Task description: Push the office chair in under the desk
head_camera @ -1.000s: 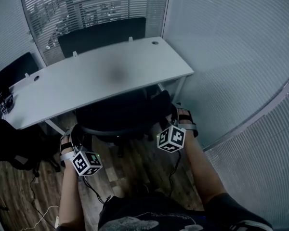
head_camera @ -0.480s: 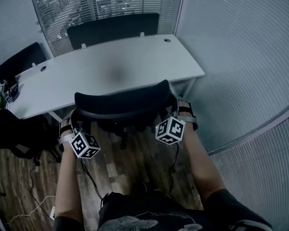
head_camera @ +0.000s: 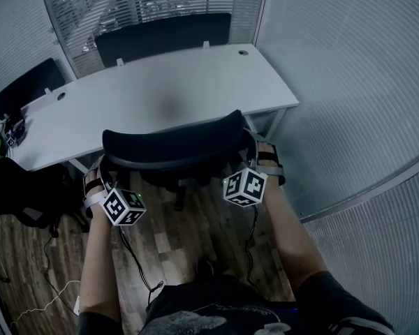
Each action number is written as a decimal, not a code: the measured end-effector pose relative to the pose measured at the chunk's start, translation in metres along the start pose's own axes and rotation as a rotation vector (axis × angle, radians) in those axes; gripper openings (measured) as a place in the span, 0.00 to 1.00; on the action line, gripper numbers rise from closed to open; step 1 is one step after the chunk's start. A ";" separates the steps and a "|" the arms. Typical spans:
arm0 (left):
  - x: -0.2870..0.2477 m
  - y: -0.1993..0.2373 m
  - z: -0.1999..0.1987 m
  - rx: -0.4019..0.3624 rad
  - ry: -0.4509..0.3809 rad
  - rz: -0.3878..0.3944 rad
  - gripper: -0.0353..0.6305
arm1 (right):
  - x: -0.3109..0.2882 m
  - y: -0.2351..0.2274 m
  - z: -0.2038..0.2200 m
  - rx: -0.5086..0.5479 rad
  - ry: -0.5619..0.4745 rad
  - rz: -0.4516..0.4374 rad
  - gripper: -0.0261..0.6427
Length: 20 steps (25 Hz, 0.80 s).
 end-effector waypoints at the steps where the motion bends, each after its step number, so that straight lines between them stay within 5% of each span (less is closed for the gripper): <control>1: -0.001 0.000 -0.001 0.006 0.000 -0.004 0.44 | 0.000 0.000 0.000 0.001 -0.003 0.005 0.49; 11: 0.006 0.004 0.000 0.008 0.011 -0.038 0.44 | 0.012 0.000 0.000 0.001 0.022 0.050 0.49; 16: 0.040 0.003 0.018 0.122 -0.032 -0.071 0.44 | 0.046 0.013 0.000 -0.061 0.038 0.069 0.49; 20: 0.070 0.004 0.030 0.257 -0.062 -0.024 0.44 | 0.080 0.020 -0.014 -0.181 0.006 0.086 0.49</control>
Point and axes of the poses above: the fingertips, and each gripper's own axes: x backward along the fingers, y to its left, z out of its underside, the point moved 9 cm from there along x, backward along the fingers, and after that the axes turned 2 degrees about -y, right-handed, at the moved point
